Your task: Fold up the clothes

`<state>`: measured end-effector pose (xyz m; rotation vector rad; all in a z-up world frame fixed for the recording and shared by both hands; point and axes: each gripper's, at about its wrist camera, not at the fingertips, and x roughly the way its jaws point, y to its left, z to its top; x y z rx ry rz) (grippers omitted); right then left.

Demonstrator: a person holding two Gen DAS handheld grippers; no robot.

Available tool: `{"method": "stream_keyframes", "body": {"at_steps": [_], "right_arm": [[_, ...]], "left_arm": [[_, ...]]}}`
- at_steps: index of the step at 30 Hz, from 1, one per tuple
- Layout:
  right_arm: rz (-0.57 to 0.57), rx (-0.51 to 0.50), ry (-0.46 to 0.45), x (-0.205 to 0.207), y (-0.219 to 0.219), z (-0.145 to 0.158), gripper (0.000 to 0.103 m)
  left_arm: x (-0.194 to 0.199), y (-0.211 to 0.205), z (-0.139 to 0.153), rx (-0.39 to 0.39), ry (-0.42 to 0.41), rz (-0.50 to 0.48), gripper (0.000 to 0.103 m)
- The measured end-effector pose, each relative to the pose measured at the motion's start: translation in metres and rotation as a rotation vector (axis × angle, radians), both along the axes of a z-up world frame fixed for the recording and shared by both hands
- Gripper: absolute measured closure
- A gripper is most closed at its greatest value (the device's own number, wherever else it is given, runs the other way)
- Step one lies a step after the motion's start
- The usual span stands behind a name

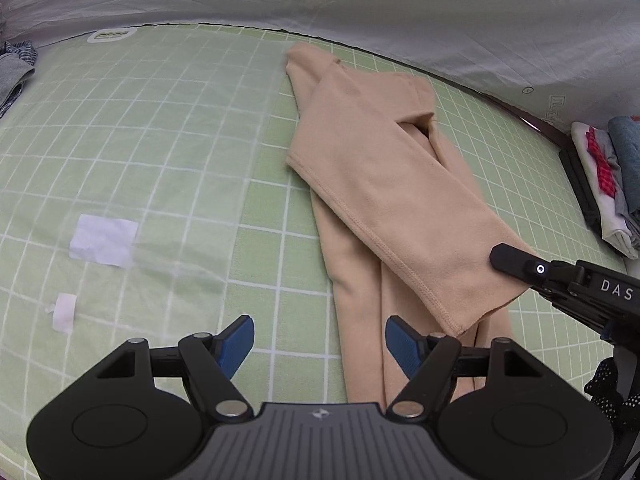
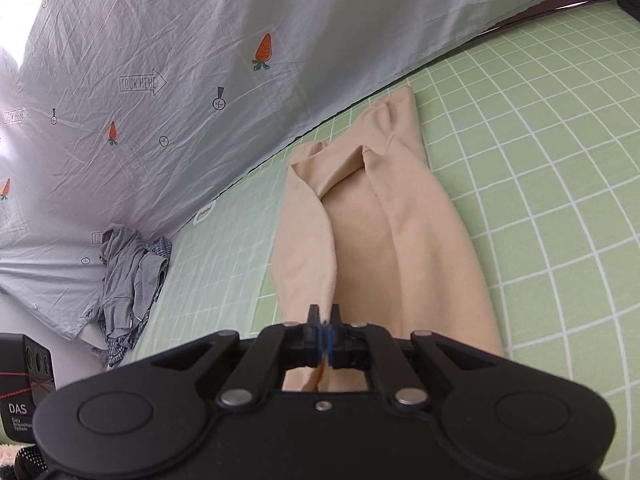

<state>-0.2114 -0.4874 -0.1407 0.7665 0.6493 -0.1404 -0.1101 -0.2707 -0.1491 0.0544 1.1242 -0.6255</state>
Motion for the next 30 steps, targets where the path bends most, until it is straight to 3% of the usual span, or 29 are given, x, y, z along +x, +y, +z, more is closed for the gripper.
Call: {"method": "stream_keyframes", "body": {"at_steps": [14,30], "right_arm": [[0.055,-0.036,0.077,-0.062,0.002,-0.016,0.1],[0.06,-0.1,0.13,-0.087,0.009,-0.026,0.1]], "left_arm": [[-0.065,-0.012,-0.023,0.055,0.044,-0.009,0.03],[-0.095,-0.013,-0.036,0.148,0.05,-0.019,0.03]]}}
